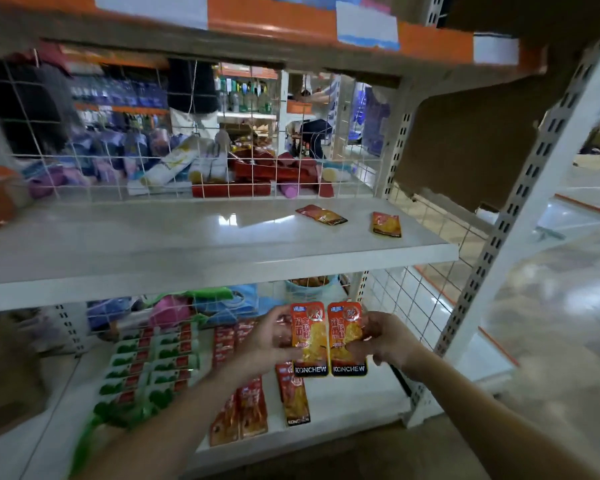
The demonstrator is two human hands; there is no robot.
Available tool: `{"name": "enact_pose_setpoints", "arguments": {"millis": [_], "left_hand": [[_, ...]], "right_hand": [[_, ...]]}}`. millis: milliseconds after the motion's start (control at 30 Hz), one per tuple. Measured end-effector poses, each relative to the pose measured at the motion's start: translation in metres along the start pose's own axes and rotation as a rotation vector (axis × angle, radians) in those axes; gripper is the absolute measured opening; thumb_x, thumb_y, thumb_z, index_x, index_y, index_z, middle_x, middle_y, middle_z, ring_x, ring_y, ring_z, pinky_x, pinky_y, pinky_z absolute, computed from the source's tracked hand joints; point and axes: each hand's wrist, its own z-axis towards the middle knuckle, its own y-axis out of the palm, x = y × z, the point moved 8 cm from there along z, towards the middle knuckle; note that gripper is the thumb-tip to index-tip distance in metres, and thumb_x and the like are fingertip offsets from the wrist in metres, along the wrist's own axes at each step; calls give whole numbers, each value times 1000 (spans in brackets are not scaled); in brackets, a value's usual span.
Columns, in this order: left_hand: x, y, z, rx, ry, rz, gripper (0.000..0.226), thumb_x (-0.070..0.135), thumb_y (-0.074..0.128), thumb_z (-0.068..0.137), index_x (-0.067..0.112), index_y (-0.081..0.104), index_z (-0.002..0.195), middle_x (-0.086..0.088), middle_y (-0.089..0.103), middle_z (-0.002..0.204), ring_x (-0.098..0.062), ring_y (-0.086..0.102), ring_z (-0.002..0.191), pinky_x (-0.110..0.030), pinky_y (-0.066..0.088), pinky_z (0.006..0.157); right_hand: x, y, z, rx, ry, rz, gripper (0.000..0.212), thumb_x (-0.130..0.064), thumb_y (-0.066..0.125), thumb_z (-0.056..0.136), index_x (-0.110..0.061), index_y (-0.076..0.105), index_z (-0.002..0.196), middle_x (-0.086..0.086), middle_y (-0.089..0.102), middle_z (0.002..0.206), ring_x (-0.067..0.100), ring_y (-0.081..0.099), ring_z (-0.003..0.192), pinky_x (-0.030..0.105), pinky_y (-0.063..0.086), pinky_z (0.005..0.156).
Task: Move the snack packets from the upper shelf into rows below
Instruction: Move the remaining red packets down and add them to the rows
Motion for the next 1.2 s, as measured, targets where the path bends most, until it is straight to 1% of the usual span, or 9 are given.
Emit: {"name": "enact_pose_setpoints", "arguments": {"millis": [67,167,300,467,667,733,967,1100,1200], "left_hand": [[-15,2,6,-11,-7,-28,99,2,84,73,47,34,145,-9,68,112,-16,70,103,-37,60,84],[-36,6,17,-30,-25,-27,96,4,83,76,60,36,138,-12,61,125,-23,65,112,-36,60,84],[-66,8,36,-38,-66,-8,88,0,81,77,53,42,135,-12,55,132,-18,63,112,-32,61,81],[-92,8,59,-45,-81,93,84,8,83,77,52,38,132,6,65,114,-10,67,101,-25,58,79],[-128,8,86,-88,-96,197,87,9,84,76,43,34,139,8,70,103,-1,70,88,-21,57,76],[-142,8,97,-78,-93,230,87,10,86,74,39,36,140,6,71,102,-3,70,88,-26,59,79],[-189,18,132,-95,-79,274,83,20,86,75,35,35,139,3,64,117,-2,63,99,-15,52,75],[-208,31,154,-85,-86,312,86,26,87,75,31,33,142,1,58,129,-10,60,112,-10,47,78],[-223,41,167,-46,-100,345,86,22,86,75,29,33,142,2,57,124,-9,57,111,-14,48,81]], "right_hand": [[17,6,11,-2,36,-4,31,-1,80,75,-3,64,102,14,73,97,25,73,75,32,52,49],[40,20,28,-36,85,19,30,3,75,80,-3,62,107,15,69,104,26,74,84,35,60,58],[65,32,53,-38,136,5,30,5,72,83,-4,60,110,15,67,105,25,72,89,40,63,64],[96,42,86,-54,187,-36,31,2,73,82,-7,61,109,13,68,103,23,74,85,35,62,62],[132,57,126,-94,225,-65,34,8,71,81,-5,60,110,12,68,100,26,73,85,38,63,64],[142,61,141,-86,228,-71,34,9,70,81,-3,58,111,12,67,99,26,73,84,36,62,61],[184,72,189,-82,261,-101,32,5,70,84,-5,58,112,13,67,103,29,71,91,44,63,67],[199,67,210,-82,251,-112,35,3,70,85,-7,57,116,10,66,105,25,70,92,35,62,62],[224,62,211,-31,281,-94,33,1,72,85,-8,57,113,9,68,100,23,71,89,36,63,63]]}}
